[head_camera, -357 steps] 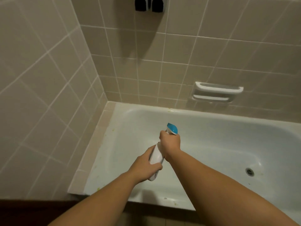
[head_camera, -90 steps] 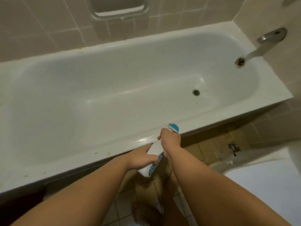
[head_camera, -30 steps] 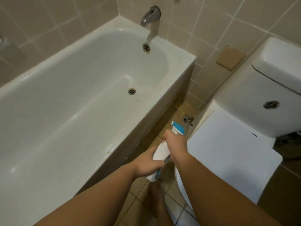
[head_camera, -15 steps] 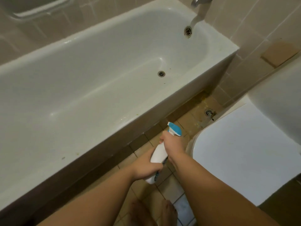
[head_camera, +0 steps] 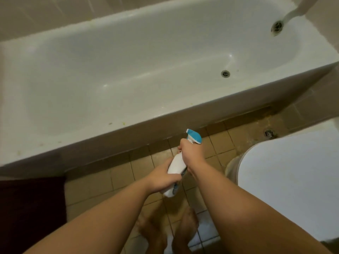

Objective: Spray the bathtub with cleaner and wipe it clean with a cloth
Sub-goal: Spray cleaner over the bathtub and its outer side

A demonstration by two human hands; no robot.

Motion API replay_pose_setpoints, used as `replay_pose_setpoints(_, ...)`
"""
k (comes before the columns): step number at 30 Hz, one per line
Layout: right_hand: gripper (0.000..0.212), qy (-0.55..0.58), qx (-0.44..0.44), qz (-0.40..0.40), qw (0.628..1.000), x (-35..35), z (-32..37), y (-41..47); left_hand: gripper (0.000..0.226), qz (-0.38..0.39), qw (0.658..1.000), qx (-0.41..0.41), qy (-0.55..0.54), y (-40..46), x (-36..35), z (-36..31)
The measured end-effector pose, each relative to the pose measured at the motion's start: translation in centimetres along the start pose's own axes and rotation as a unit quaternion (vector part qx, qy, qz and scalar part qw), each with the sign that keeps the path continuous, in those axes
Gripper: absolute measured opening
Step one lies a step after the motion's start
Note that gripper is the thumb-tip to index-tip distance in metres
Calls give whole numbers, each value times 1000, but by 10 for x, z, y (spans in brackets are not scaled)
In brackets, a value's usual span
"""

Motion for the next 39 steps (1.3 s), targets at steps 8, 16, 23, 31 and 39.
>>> replay_pose_setpoints(8,40,-27,12,40,999,-67,-23,-49,74,-47,997,37,-41,-41,44,56)
replay_pose_setpoints(16,42,-52,33,64,996,-142,-55,-112,75,-98,991,61,-70,-80,93,137)
replay_pose_setpoints(23,23,-72,60,78,993,-197,-81,-165,74,-132,982,95,-93,-118,132,202)
replay_pose_setpoints(31,20,-116,94,111,983,-260,-98,-221,77,-173,969,118,-129,-152,177,256)
replay_pose_setpoints(39,25,-152,137,140,969,-312,-117,-266,74,-214,952,139,-170,-179,207,303)
Point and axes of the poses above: each hand's wrist, its own y-axis towards the middle knuckle, its own x-axis out of the back of the hand, z = x × y, the point moved 8 cm from there along y, towards the middle knuckle, and after that the axes turned 15 degrees about -z, right-handed, at the moved point
